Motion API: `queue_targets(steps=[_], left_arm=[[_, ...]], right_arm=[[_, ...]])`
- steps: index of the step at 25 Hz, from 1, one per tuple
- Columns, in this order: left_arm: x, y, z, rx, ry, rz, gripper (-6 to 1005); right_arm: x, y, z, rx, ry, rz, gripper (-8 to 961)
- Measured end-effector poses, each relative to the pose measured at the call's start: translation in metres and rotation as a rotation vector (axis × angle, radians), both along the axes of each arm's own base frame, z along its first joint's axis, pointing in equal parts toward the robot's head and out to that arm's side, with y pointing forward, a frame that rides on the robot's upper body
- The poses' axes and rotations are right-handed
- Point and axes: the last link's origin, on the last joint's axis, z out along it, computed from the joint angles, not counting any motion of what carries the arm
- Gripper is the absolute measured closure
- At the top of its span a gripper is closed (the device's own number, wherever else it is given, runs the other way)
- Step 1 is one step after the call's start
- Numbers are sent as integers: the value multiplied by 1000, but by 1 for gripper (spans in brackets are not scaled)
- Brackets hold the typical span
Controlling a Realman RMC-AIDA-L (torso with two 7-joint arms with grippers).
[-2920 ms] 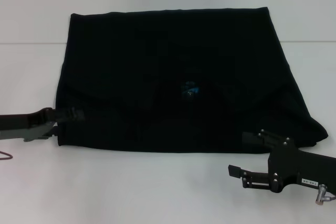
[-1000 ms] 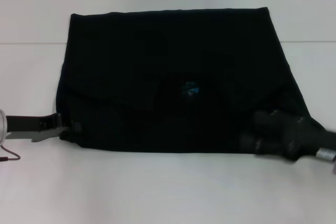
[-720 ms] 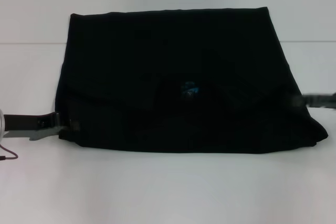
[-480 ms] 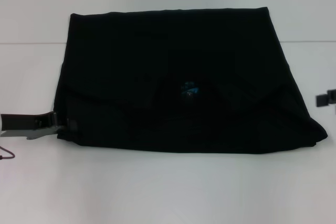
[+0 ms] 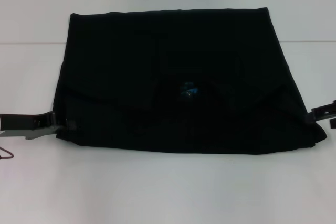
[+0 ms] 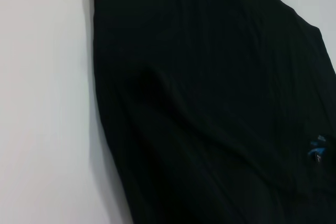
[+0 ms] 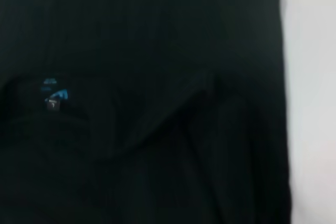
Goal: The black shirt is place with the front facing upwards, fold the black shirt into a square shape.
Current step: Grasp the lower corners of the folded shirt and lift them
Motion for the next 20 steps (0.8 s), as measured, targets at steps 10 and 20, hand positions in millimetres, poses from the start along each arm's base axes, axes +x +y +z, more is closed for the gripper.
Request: queue_targets(steps=[10,20], left_arm=[[2,2,-1,3,0,-3,951],[2,2,0,6,-8,-4,951]], right_arm=[[-11,3,-30,-62,-6,35,136],[-13,5,-35,-66,-20,46,177]])
